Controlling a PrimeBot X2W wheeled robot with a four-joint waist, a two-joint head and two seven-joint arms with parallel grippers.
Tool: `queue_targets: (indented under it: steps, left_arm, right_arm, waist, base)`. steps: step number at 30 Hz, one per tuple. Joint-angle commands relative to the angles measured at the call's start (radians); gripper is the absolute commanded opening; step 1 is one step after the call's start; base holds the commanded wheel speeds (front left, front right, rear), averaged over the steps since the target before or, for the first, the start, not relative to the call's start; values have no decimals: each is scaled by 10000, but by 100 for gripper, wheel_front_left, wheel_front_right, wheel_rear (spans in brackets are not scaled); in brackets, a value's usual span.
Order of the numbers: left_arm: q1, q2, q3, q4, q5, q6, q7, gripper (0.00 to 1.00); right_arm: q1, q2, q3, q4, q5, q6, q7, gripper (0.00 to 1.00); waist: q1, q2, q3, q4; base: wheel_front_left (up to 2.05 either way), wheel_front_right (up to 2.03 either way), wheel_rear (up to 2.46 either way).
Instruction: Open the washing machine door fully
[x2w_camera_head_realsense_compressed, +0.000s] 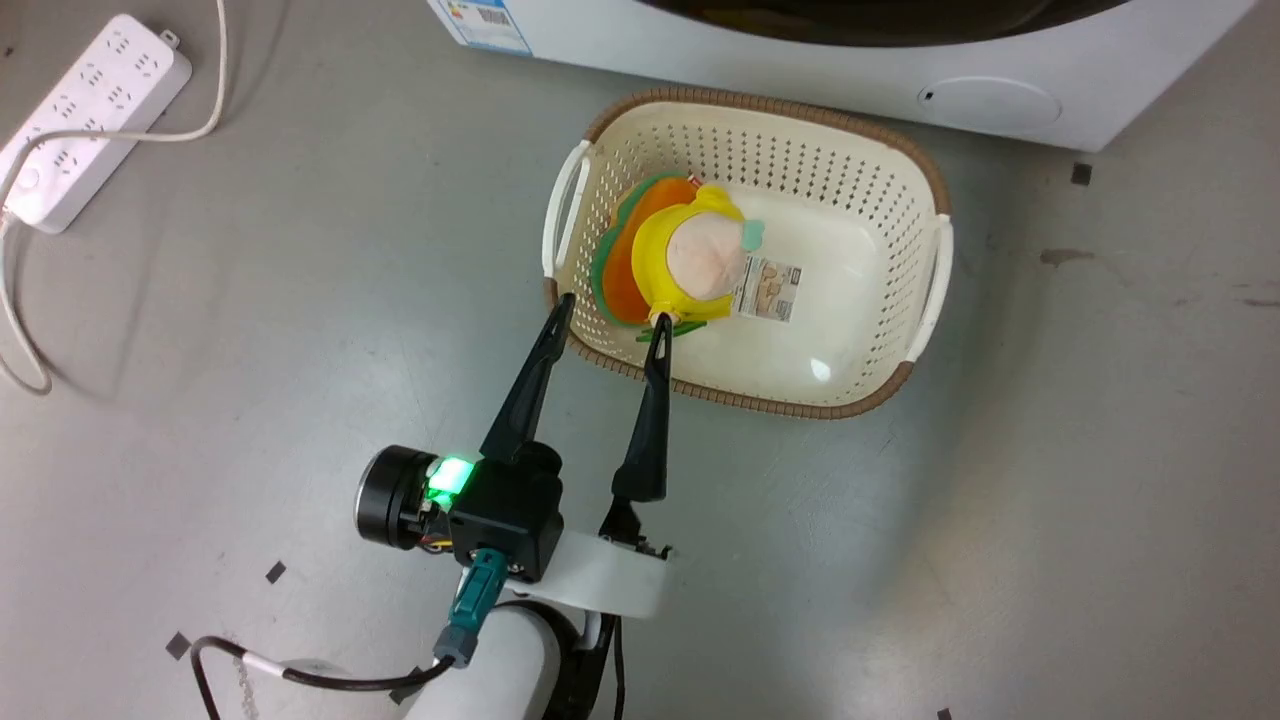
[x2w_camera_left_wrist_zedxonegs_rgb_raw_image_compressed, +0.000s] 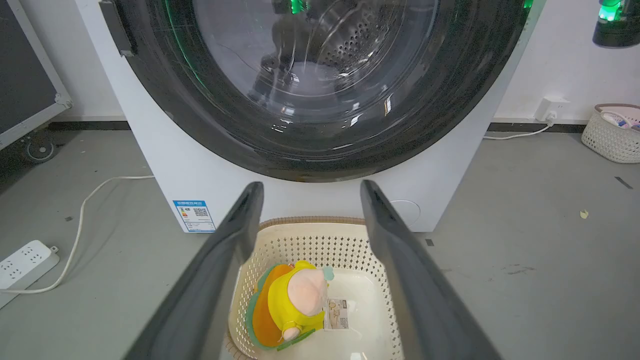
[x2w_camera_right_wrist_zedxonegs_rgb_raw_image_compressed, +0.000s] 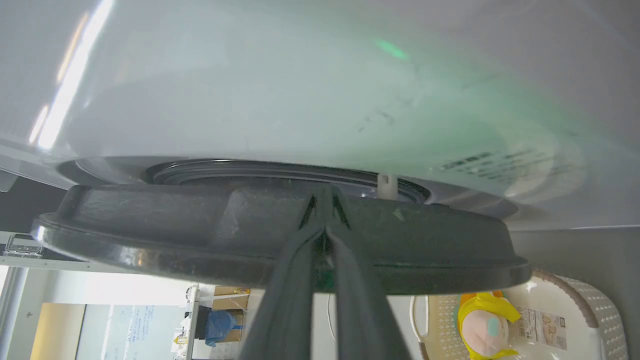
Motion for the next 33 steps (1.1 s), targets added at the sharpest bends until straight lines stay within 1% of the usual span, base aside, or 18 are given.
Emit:
queue_targets:
  steps: [1, 7, 12, 14, 16, 22, 27, 33]
  left_arm:
    - [-230, 21, -125, 0, -85, 102, -112, 100]
    - [-409, 22, -344, 7, -174, 239, -238, 100]
    - [-386, 22, -286, 6, -193, 246, -239, 100]
    - [-353, 22, -253, 13, -205, 246, -239, 100]
    - [-246, 22, -169, 39, -206, 226, -239, 100]
    - [-16, 22, -50, 71, -193, 158, -239, 100]
    - [128, 22, 58, 100, -149, 81, -239, 100]
    - [435, 22, 239, 245, -130, -38, -239, 100]
  right_arm:
    - [-539, -152, -84, 349, 353, -3, 268, 0]
    - [-1348, -299, -162, 1201, 982, -4, 1258, 0]
    - [-1081, -257, -133, 1286, 988, -4, 1670, 0]
    - [-846, -233, -98, 1269, 964, -4, 1800, 0]
    - [-265, -155, -116, 1182, 997, -4, 1979, 0]
    - [869, 146, -76, 864, 968, -4, 1972, 0]
    - [1731, 443, -188, 626, 1129, -4, 2139, 0]
    - [2969, 926, -261, 102, 1366, -4, 2579, 0]
  waist:
    - [-1, 0, 124, 64]
    - [-1, 0, 353, 182]
    - [-1, 0, 213, 188]
    - [-1, 0, 107, 180]
    - [-1, 0, -188, 128]
    - [-1, 0, -648, 37]
    - [-1, 0, -988, -1]
    - [-1, 0, -1698, -71]
  base:
    - [0, 0, 0]
    - [0, 0, 0]
    - [0, 0, 0]
    - [0, 0, 0]
    - [0, 0, 0]
    - [0, 0, 0]
    - [0, 0, 0]
    - [0, 0, 0]
